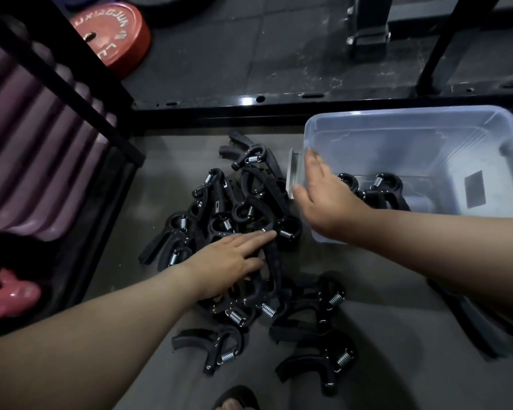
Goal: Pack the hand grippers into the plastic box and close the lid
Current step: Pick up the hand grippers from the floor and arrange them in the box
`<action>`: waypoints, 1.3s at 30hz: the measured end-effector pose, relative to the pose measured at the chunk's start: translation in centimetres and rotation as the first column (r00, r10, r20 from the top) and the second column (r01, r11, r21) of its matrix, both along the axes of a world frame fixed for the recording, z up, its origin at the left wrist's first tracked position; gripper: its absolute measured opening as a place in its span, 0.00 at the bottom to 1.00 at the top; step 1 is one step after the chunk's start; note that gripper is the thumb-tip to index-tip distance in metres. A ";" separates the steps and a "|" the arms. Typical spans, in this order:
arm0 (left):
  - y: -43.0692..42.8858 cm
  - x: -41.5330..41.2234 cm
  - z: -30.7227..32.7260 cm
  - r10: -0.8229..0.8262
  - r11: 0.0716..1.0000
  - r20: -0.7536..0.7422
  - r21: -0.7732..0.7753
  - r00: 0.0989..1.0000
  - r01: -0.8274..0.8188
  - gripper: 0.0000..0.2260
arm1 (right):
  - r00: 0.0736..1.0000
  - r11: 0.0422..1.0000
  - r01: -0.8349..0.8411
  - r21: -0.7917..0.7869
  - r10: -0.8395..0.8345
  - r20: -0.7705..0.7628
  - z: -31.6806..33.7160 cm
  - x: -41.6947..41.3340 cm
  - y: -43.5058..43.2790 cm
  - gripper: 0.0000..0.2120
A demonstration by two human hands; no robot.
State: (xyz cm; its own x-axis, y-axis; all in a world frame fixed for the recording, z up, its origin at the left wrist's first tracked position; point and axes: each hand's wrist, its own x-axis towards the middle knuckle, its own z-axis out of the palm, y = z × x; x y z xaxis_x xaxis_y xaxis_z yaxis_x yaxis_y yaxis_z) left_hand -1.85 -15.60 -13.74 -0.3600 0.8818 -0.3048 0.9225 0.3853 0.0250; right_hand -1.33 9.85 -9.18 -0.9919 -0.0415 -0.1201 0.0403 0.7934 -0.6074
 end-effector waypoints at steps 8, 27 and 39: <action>-2.1 -2.1 7.4 0.461 0.839 -0.065 0.357 0.885 -0.411 0.14 | 1.000 0.999 -0.004 -0.050 0.006 0.028 0.2 0.0 0.5 0.35; 18.4 -4.5 13.9 0.458 0.425 0.814 0.152 0.357 -0.892 0.22 | 0.932 0.750 0.331 -0.573 -0.165 0.323 8.1 -1.3 9.2 0.08; 16.8 -3.1 5.6 0.674 0.657 0.191 0.285 0.713 -0.698 0.25 | 0.717 0.733 0.600 -0.319 -0.316 0.622 0.4 -0.3 11.4 0.11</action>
